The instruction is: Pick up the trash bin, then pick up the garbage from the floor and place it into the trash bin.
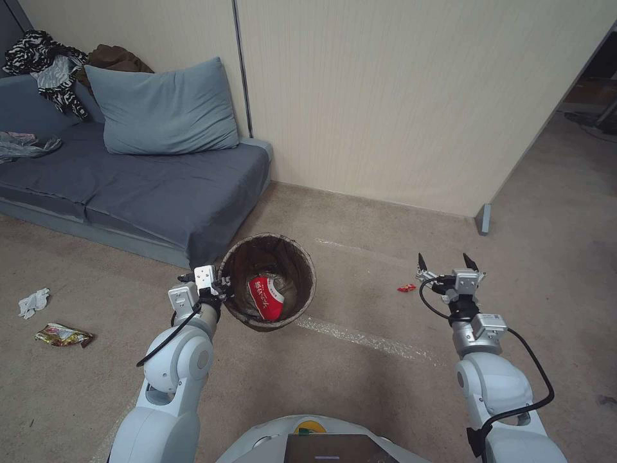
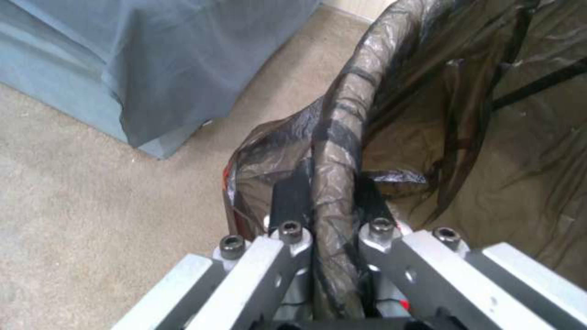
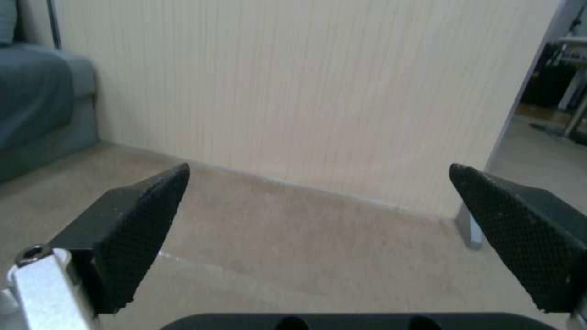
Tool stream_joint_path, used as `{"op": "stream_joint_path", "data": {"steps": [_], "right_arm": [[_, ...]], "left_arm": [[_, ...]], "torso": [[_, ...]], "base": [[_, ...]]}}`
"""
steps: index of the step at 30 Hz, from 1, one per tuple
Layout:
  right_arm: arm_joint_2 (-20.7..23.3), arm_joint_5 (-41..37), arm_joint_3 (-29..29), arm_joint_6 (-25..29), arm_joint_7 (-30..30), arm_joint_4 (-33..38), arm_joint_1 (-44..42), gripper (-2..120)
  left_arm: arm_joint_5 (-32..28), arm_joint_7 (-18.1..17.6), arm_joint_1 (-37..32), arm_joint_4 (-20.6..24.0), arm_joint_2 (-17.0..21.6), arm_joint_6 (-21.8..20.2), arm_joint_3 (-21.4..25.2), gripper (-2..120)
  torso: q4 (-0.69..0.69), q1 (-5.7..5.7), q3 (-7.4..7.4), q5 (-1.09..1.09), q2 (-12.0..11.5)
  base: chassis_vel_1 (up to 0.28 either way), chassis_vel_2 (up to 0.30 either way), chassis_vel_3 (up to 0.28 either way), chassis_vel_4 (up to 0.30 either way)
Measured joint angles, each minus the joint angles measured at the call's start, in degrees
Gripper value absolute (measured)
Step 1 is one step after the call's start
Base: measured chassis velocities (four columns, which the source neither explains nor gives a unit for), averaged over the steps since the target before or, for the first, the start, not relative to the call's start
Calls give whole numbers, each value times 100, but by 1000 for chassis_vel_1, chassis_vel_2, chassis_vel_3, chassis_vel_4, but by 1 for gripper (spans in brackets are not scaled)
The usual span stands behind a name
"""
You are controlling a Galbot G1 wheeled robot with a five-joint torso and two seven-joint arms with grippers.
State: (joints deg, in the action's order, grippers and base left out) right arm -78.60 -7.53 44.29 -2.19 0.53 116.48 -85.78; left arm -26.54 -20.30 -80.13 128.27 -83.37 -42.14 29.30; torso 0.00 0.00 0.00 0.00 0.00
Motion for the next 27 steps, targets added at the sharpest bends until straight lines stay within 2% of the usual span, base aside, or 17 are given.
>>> {"op": "stream_joint_path", "data": {"steps": [9, 14, 15, 16, 20, 27], "right_arm": [[220, -491, -253, -767, 203, -624, 501, 100], [403, -850, -612, -1520, 200, -1163, 1102, 100], [456, -983, -755, -1778, 160, -1373, 1375, 100], [456, -983, -755, -1778, 160, -1373, 1375, 100], [517, -1357, -1048, -2324, -17, -1869, 1994, 100], [574, -1507, -1340, -2868, -184, -2612, 2620, 100]], "left_arm": [[1, 2, 1, -10, 11, 0, -29, 2], [2, 3, -26, -5, 20, 0, -45, 2], [2, 5, -40, -2, 27, 0, -46, 2], [2, 5, -40, -2, 27, 0, -46, 2], [3, 7, -56, 7, 45, 0, -42, 2], [7, 7, -77, 16, 38, 0, -41, 2]], "torso": [[0, 0, 0, -1, 0], [0, 0, 0, 0, 0], [1, 0, 0, 0, 0], [1, 0, 0, 0, 0], [1, 0, 1, -1, 0], [0, 0, 1, -1, 0]], "base": [[0, 0, 0, 0], [0, 0, 0, 0], [0, 0, 0, 0], [0, 0, 0, 0], [0, 0, 0, 0], [0, 0, 0, 0]]}}
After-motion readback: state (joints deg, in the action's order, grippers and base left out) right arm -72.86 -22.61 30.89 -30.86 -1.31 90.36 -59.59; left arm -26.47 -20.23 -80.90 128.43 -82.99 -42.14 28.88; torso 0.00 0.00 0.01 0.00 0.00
